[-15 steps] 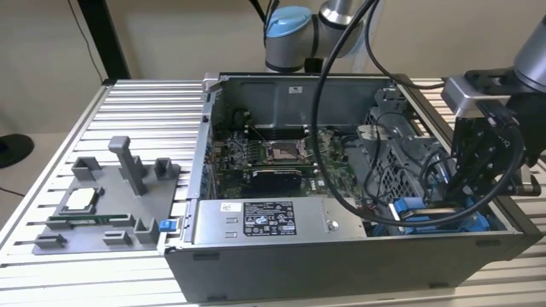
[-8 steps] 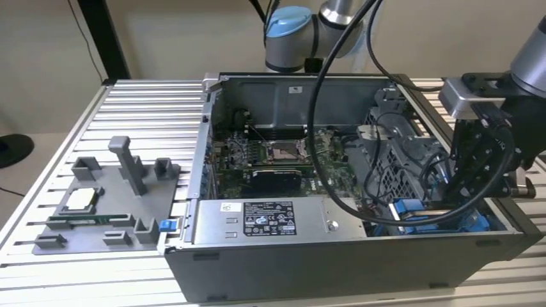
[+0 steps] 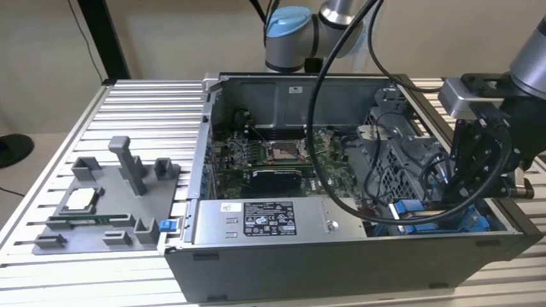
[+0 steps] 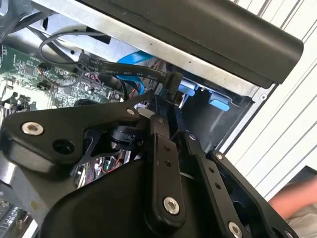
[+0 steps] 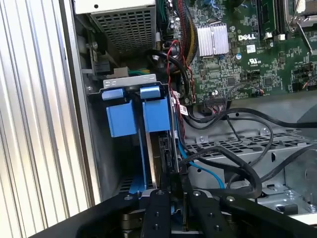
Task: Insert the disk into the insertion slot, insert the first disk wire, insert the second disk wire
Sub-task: 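Insert the first disk wire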
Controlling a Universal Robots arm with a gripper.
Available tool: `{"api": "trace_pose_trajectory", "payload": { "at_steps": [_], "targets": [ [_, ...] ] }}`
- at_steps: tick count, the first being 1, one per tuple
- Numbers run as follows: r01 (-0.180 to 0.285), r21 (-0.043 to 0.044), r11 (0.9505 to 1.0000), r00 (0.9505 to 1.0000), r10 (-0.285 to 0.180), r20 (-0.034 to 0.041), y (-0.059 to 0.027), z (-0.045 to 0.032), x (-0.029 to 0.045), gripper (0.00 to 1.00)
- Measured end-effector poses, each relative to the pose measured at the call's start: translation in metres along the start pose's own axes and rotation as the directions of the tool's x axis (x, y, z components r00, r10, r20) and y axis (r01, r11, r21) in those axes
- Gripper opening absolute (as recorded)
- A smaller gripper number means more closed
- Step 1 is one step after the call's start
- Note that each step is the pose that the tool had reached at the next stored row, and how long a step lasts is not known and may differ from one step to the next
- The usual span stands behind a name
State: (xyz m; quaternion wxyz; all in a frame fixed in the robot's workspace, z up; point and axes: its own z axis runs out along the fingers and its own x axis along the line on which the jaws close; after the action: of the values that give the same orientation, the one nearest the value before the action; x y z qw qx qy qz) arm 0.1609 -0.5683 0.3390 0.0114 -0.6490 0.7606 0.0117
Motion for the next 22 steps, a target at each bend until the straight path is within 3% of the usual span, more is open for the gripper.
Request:
{"api": "trace_pose_trajectory", "payload": {
  "at_steps": [11,22],
  "targets": [
    [0.012,-0.0012,0.9999,0.9999,-0.012,-0.0003,-0.0008,-0.0001,0.0017,0.00],
    [0.074,-0.0037,0.9972,0.9972,-0.074,0.0007,-0.0002,0.0004,0.0012,0.00]
  ]
}}
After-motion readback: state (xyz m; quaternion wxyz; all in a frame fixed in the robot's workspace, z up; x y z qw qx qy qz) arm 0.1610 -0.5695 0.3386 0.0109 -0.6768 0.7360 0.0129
